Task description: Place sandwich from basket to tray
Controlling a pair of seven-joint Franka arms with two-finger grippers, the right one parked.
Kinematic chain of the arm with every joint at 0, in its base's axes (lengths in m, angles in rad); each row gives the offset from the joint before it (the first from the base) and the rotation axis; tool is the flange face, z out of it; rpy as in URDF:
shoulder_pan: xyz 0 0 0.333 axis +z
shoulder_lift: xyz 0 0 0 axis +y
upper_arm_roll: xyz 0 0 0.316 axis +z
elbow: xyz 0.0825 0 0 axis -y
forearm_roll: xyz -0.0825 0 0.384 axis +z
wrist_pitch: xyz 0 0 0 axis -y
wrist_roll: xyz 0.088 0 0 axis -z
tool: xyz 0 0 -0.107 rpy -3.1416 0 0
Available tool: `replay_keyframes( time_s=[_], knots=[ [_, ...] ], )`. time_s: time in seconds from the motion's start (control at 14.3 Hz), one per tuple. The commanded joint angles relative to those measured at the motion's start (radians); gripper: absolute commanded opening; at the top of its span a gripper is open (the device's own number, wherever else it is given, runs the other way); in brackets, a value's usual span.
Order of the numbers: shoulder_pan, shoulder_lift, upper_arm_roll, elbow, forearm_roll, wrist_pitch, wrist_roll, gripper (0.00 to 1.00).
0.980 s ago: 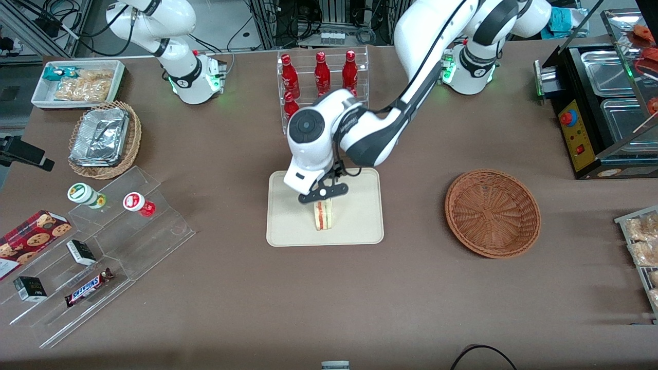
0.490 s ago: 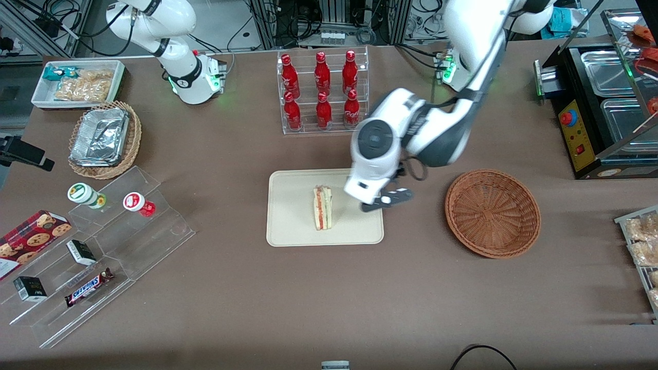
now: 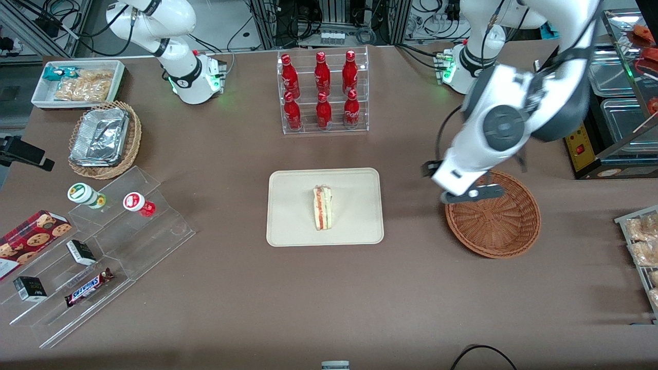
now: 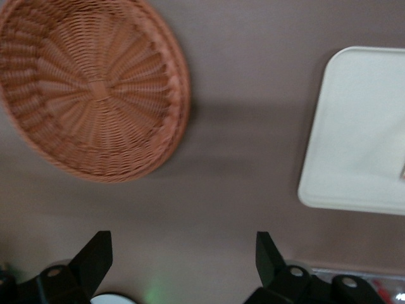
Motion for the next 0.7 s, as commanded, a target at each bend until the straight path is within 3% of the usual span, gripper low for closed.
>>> replay_keyframes(
  time_s=[0.0,0.35,0.63],
  knots=[
    [0.091,-0.110,-0.011,-0.044,-0.025,-0.080,0.139,1.00],
    [0.172,-0.228,0.026,-0.029,-0.003,-0.169,0.331,1.00],
    [0.178,-0.218,0.078,0.092,0.015,-0.169,0.367,1.00]
  ],
)
